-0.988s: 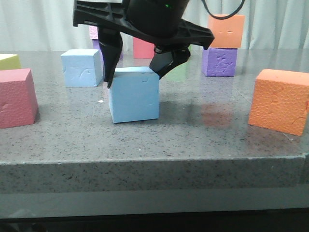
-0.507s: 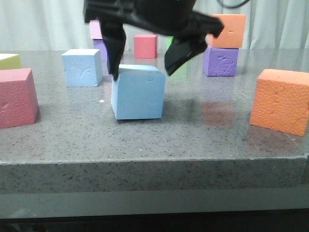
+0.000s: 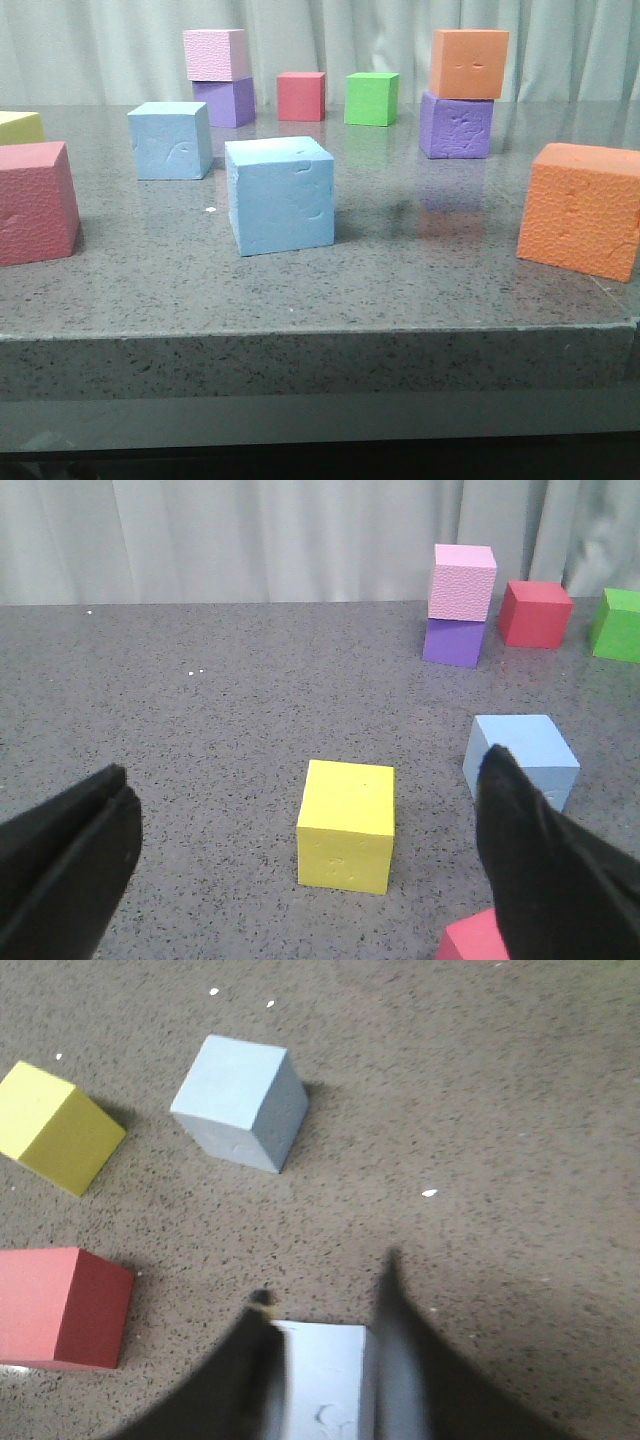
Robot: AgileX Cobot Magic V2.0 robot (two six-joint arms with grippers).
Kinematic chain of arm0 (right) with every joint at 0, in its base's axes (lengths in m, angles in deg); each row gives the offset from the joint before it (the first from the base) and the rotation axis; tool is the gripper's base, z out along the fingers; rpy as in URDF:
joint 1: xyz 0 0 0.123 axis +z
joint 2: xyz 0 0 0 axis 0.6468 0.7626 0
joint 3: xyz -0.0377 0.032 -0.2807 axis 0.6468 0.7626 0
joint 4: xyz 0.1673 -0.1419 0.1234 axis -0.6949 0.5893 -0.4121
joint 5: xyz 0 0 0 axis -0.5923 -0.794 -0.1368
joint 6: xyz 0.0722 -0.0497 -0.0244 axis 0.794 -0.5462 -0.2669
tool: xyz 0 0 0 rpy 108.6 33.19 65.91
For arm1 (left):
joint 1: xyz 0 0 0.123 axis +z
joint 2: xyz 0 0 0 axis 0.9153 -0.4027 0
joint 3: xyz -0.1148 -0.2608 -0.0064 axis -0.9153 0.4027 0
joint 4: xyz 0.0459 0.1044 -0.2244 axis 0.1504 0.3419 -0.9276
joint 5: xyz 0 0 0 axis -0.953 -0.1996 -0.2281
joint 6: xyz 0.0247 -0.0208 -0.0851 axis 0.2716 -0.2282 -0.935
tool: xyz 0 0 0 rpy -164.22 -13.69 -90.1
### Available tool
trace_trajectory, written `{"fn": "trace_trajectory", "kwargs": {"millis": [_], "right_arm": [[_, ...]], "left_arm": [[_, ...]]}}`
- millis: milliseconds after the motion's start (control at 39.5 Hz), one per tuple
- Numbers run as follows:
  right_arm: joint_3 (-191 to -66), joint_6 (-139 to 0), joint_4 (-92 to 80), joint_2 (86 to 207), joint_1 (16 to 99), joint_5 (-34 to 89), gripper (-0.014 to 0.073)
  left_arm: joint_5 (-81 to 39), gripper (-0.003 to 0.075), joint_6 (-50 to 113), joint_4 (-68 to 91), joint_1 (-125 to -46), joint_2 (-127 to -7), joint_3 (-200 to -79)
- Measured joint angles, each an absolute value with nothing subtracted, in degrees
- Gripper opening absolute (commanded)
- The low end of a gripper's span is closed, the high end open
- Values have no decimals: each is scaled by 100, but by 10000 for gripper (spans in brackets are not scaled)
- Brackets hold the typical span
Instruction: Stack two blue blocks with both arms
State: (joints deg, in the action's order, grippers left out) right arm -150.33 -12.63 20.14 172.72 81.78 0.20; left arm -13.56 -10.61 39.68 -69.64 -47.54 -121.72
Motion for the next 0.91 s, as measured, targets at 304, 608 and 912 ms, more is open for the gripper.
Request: {"fn": "trace_trajectory", "kwargs": {"millis": [304, 608, 912], "right_arm": [[-15012, -1301, 2045, 16563, 7388, -389, -64], [-13434, -1723, 2138, 14963, 5771, -568, -64], [-11390, -2187, 2138, 13107, 5258, -310, -64]], "left_arm": [[-1356, 659, -1061, 3968, -6964, -4753, -12172], [-1356, 659, -1061, 3968, -6964, -4753, -12172], [-1356, 659, -1061, 3968, -6964, -4753, -12172]]}}
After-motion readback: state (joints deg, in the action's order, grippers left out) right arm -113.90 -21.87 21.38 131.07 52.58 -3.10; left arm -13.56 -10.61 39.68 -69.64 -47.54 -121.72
